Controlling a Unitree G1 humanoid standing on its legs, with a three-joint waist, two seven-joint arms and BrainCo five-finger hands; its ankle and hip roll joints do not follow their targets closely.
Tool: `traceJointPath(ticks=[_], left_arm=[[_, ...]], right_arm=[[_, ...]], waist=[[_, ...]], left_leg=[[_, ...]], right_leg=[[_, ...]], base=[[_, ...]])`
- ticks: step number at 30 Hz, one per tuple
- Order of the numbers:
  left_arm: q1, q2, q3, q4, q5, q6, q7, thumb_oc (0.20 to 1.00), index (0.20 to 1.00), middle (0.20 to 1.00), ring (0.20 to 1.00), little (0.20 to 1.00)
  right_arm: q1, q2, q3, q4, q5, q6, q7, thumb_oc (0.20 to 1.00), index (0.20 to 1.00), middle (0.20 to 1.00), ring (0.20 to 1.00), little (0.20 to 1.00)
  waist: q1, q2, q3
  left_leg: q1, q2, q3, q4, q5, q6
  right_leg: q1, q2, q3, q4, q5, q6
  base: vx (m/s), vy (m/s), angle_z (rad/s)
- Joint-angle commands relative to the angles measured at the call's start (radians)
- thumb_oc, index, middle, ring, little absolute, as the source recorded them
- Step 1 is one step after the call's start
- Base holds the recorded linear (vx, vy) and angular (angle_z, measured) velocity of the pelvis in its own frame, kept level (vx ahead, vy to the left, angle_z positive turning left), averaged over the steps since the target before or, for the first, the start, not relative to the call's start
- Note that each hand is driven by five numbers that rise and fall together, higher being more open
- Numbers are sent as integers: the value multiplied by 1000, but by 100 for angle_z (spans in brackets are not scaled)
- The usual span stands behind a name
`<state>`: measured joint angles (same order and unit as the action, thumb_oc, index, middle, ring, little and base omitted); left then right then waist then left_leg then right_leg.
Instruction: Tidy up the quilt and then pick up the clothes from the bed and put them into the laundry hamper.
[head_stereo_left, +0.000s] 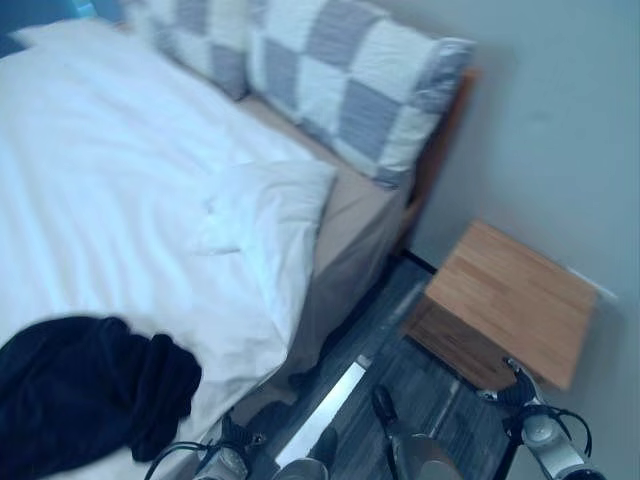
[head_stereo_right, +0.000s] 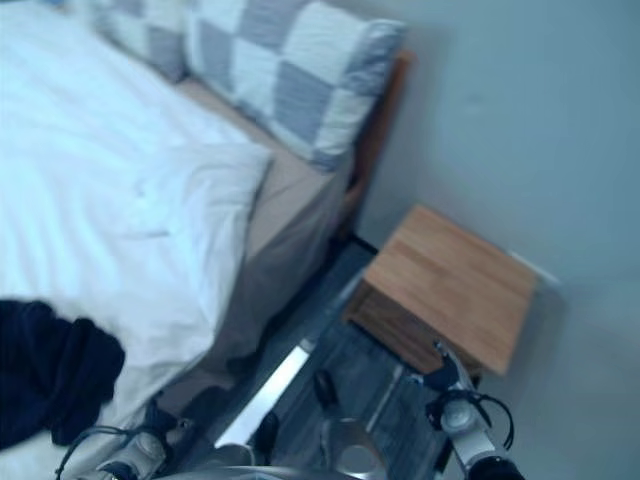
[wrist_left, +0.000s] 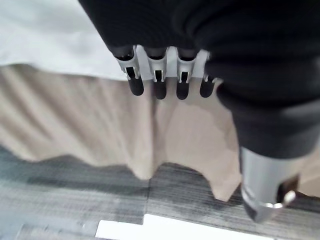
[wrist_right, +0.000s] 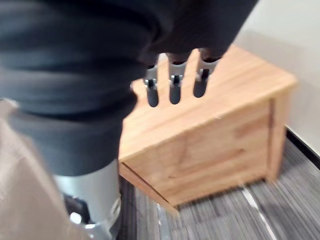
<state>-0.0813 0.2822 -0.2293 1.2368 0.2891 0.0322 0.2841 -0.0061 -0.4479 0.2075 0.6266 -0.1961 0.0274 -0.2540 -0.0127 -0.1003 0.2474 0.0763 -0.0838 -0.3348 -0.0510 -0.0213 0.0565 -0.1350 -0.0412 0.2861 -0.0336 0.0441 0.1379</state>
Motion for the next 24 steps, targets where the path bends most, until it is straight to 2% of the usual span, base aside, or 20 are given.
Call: traceJointPath(ticks=[1, 3, 4, 5, 6, 7, 8, 9, 10, 12, 13, 14, 15, 17, 18, 19, 20, 22, 23, 24], left_arm=[[24, 12, 9, -12, 9, -19, 22, 1000, 1000, 1000, 1000, 1000], [50, 9, 21, -11, -3, -23, 22, 1000, 1000, 1000, 1000, 1000], [65, -2, 25, -11, -21, -29, 22, 1000, 1000, 1000, 1000, 1000], [58, -7, 17, -16, -25, -26, 22, 1000, 1000, 1000, 1000, 1000], [48, -9, 5, -23, -20, -24, 22, 1000, 1000, 1000, 1000, 1000], [39, -4, -9, -33, -8, -23, 12, 1000, 1000, 1000, 1000, 1000], [28, 10, -16, -38, 7, -16, 5, 1000, 1000, 1000, 1000, 1000], [23, 21, -17, -52, 15, -12, -8, 1000, 1000, 1000, 1000, 1000], [27, 30, -21, -42, 26, -6, -27, 1000, 1000, 1000, 1000, 1000], [41, 35, -25, -43, 38, -4, -40, 1000, 1000, 1000, 1000, 1000], [37, 45, -40, -32, 57, -1, -58, 1000, 1000, 1000, 1000, 1000], [38, 50, -44, -30, 59, 1, -63, 1000, 1000, 1000, 1000, 1000], [35, 52, -48, -25, 61, 3, -60, 1000, 1000, 1000, 1000, 1000], [24, 60, -56, -13, 62, 11, -60, 1000, 1000, 1000, 1000, 1000], [22, 60, -62, -7, 63, 12, -60, 1000, 1000, 1000, 1000, 1000], [22, 60, -60, -6, 63, 12, -60, 1000, 1000, 1000, 1000, 1000], [15, 62, -69, 1, 67, 9, -62, 1000, 1000, 1000, 1000, 1000], [-15, 68, -111, 11, 82, 1, -76, 1000, 1000, 1000, 1000, 1000], [-24, 71, -115, 14, 83, 4, -75, 1000, 1000, 1000, 1000, 1000], [-24, 70, -113, 15, 83, 4, -75, 1000, 1000, 1000, 1000, 1000]], right_arm=[[-75, -143, -70, -180, -76, -68, -14, 1000, 1000, 1000, 1000, 1000], [-113, -174, -69, -217, -89, -78, -13, 1000, 1000, 1000, 1000, 1000], [-160, -221, -74, -249, -100, -85, -18, 1000, 1000, 1000, 1000, 1000], [-179, -250, -85, -254, -104, -79, -23, 1000, 1000, 1000, 1000, 1000], [-183, -278, -102, -260, -103, -78, -30, 1000, 1000, 1000, 1000, 1000], [-189, -304, -114, -258, -105, -74, -36, 1000, 1000, 1000, 1000, 1000], [-201, -326, -121, -254, -109, -67, -41, 1000, 1000, 1000, 1000, 1000], [-195, -354, -138, -265, -121, -62, -45, 1000, 1000, 1000, 1000, 1000], [-201, -387, -162, -259, -131, -46, -51, 1000, 1000, 1000, 1000, 1000], [-208, -393, -165, -260, -130, -41, -45, 1000, 1000, 1000, 1000, 1000], [-209, -414, -184, -269, -136, -42, -44, 1000, 1000, 1000, 1000, 1000], [-242, -423, -163, -268, -137, -41, -43, 1000, 1000, 1000, 1000, 1000], [-290, -425, -129, -254, -135, -40, -46, 1000, 1000, 1000, 1000, 1000], [-360, -431, -90, -233, -128, -38, -42, 1000, 1000, 1000, 1000, 1000], [-401, -429, -59, -223, -124, -37, -42, 1000, 1000, 1000, 1000, 1000], [-405, -429, -56, -221, -124, -37, -43, 1000, 1000, 1000, 1000, 1000], [-448, -429, -27, -210, -121, -38, -41, 1000, 1000, 1000, 1000, 1000], [-556, -438, 53, -171, -111, -33, -23, 1000, 1000, 1000, 1000, 1000], [-585, -430, 88, -140, -102, -36, -18, 1000, 1000, 1000, 1000, 1000], [-592, -429, 94, -134, -101, -37, -20, 1000, 1000, 1000, 1000, 1000]], waist=[[-3, -5, -3], [9, -2, -10], [23, 2, -13], [25, 1, -2], [16, 0, 12], [2, 2, 14], [-5, 2, 13], [-11, 13, 11], [-15, 18, 1], [-16, 21, -10], [-18, 24, -15], [-19, 24, -14], [-19, 21, -9], [-28, 20, 7], [-29, 21, 11], [-29, 23, 10], [-28, 25, 15], [-29, 23, 21], [-24, 22, 23], [-27, 23, 24]], left_leg=[[-11, 79, 109, 59, -92, -106], [-19, 94, 96, 73, -95, -117], [-36, 111, 123, 100, -103, -130], [-72, 116, 180, 134, -96, -135], [-116, 134, 303, 166, -83, -139], [-118, 172, 468, 165, -82, -138], [-118, 196, 587, 175, -77, -137], [-138, 221, 679, 182, -47, -141], [-130, 232, 722, 152, -38, -141], [-137, 214, 695, 147, -38, -133], [-131, 208, 673, 109, -27, -121], [-124, 202, 663, 93, -29, -113], [-116, 195, 652, 79, -26, -108], [-100, 186, 631, 51, -24, -100], [-88, 184, 624, 39, -25, -99], [-91, 187, 626, 39, -22, -100], [-82, 188, 617, 33, -22, -102], [-74, 181, 579, 27, -26, -122], [-79, 182, 564, 29, -26, -129], [-78, 182, 564, 30, -27, -129]], right_leg=[[11, -51, -76, 62, -57, 66], [32, -46, -88, 38, -55, 58], [80, -67, -162, -3, -61, 49], [107, -89, -211, -12, -65, 48], [120, -112, -265, -8, -73, 50], [138, -124, -331, -6, -90, 55], [145, -124, -378, -2, -102, 51], [154, -119, -432, 10, -119, 47], [153, -114, -462, 28, -128, 48], [146, -116, -478, 62, -136, 45], [126, -129, -514, 157, -149, 45], [104, -134, -516, 217, -152, 61], [78, -144, -511, 281, -152, 70], [8, -143, -454, 405, -133, 99], [-7, -132, -415, 410, -139, 102], [-10, -128, -413, 406, -133, 100], [-17, -116, -383, 382, -148, 94], [-5, -132, -293, 204, -139, 75], [-14, -143, -265, 153, -111, 76], [-11, -143, -266, 147, -109, 76]], base=[[179, -303, 150], [145, -215, 95], [76, -158, 36], [24, -197, 86], [-100, -98, 142], [-114, -106, 185], [-44, -91, 232], [21, -61, 214], [97, 7, 189], [110, 41, 124], [92, 56, 118], [113, 93, 96], [52, 87, 51], [46, 35, 73], [33, 5, 70], [43, -10, 64], [71, -85, 70], [125, -164, 46], [73, -122, 41], [63, -163, 70]])
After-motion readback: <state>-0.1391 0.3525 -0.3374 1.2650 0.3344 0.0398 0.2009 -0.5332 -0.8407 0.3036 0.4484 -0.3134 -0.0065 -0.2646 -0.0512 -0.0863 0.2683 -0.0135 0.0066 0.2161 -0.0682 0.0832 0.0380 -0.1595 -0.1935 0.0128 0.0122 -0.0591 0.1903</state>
